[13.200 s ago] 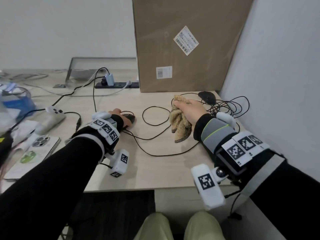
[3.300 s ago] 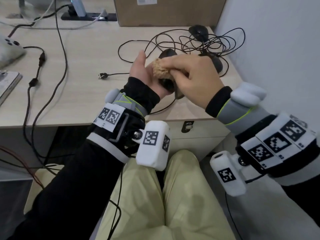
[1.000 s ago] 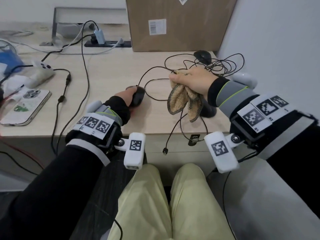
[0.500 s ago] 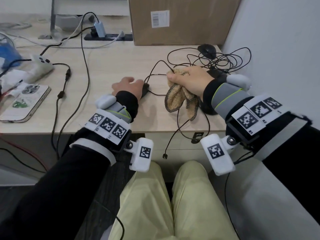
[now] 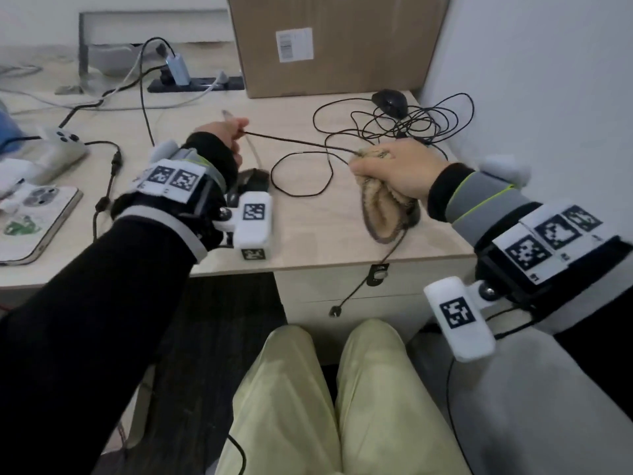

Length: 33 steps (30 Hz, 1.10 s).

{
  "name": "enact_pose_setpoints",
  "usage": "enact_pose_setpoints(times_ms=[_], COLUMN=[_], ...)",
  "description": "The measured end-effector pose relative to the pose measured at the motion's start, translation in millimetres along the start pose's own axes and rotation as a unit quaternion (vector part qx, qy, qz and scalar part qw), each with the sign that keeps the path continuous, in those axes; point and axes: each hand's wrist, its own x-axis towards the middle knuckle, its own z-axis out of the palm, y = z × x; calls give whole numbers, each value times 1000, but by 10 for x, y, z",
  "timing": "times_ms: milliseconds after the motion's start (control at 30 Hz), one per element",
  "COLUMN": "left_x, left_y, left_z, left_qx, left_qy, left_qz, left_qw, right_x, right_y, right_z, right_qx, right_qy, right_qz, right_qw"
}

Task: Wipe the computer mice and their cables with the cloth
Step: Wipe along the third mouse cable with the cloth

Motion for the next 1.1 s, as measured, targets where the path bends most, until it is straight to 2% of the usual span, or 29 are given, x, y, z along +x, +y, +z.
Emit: enact_pose_setpoints(times_ms=[100,167,233,333,433,500,600,700,767,933,1033,1100], left_x=[203,226,158,-120,-521,-771,-949,-921,-764,-276,-240,-364], left_y=[5,-7,-29,-57,-100,-143,-205,-177,-106,-71,-104,-106], left_z=[-223,-235,-141,106,376,554,762,764,613,19,-62,28], left_qx=[-51,-124,-192,-233,-108,-9,54,64,64,-20,-75,-113], left_qy=[33,36,19,-49,-155,-223,-261,-230,-170,-37,-27,-47], left_qz=[-28,-31,-32,-72,-80,-64,-20,34,50,3,-14,-36], left_qw=[998,991,981,969,979,973,964,971,982,999,997,992], right_x=[-35,-40,-61,-73,-93,-156,-258,-334,-349,-473,-489,-482], right_y=[161,203,182,122,27,-46,-164,-216,-171,100,135,66], right_z=[-296,-390,-392,-305,-210,-137,-13,14,-59,-383,-424,-385], right_qx=[-3,6,23,47,29,5,-30,-45,-40,55,73,70], right_qy=[61,89,100,108,110,98,68,62,60,165,170,168], right_qz=[26,28,30,15,-3,-18,-41,-37,-22,39,43,41], right_qw=[998,996,994,993,993,995,996,996,997,984,982,982])
